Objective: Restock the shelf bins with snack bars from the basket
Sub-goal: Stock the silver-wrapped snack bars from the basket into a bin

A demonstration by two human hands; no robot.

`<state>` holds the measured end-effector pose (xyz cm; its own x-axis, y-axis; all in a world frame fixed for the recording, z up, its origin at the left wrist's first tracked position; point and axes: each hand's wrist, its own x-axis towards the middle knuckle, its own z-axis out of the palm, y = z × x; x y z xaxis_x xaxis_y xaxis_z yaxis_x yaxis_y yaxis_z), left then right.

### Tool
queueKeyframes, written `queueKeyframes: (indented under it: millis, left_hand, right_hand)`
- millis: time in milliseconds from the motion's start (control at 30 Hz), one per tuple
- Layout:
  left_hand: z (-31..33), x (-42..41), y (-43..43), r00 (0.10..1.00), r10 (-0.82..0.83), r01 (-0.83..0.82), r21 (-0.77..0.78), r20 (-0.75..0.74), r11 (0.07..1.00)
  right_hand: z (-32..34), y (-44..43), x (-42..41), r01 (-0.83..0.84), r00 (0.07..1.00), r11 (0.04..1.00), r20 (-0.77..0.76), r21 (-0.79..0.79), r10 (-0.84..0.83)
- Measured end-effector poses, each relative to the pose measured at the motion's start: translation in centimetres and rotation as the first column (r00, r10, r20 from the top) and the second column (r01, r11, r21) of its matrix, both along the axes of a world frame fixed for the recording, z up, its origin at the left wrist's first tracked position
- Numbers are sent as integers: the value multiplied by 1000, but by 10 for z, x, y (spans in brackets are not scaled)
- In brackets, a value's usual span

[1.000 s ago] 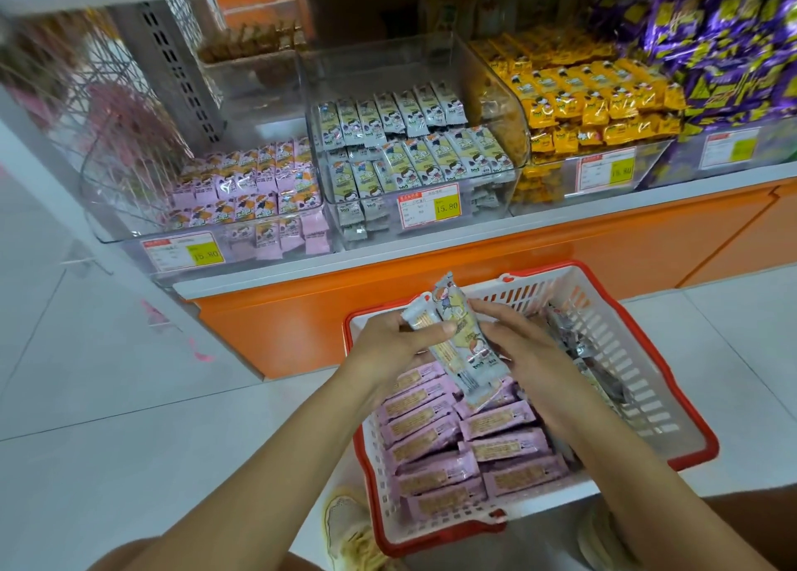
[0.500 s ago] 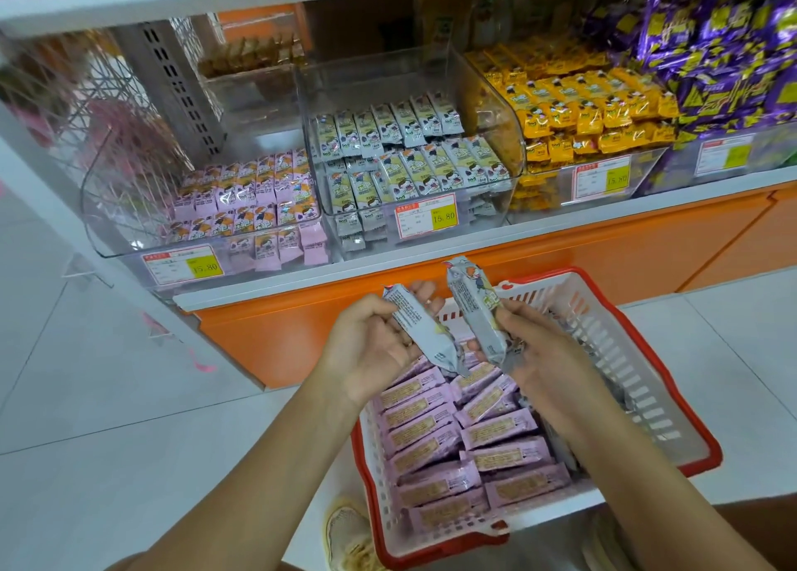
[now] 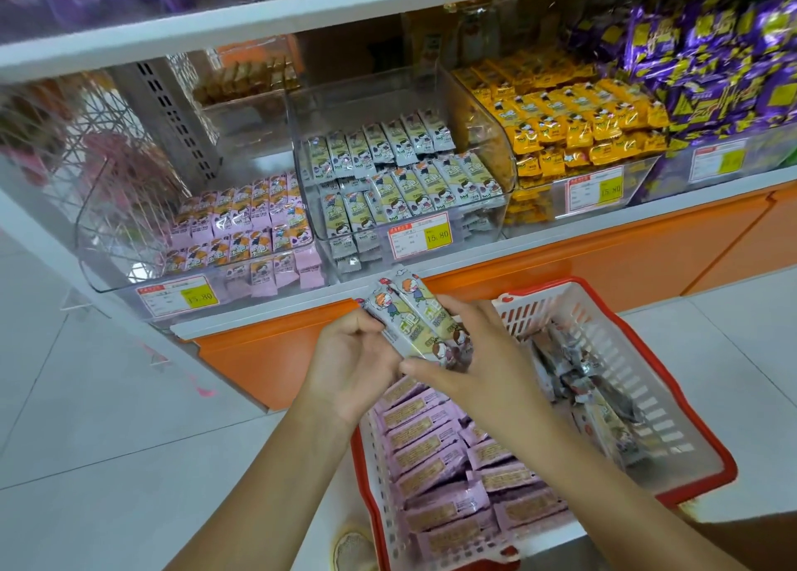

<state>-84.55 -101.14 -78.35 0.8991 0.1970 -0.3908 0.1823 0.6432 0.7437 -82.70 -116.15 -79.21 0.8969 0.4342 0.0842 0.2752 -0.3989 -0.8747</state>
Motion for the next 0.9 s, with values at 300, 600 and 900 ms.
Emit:
queueKeyframes:
  millis: [300, 600, 900]
  left_hand:
    - [36, 11, 30, 957, -142, 85, 222, 255, 971]
    - [48, 15, 59, 979, 177, -199, 699, 105, 686]
    - [48, 10, 67, 990, 111, -135, 732, 82, 667]
  right_hand:
    - [47, 27, 43, -8, 972, 1000, 235, 29, 1]
    - [74, 125, 120, 204, 902, 862, 431, -464, 19]
    - [47, 170, 121, 195, 899, 778, 426, -597, 102]
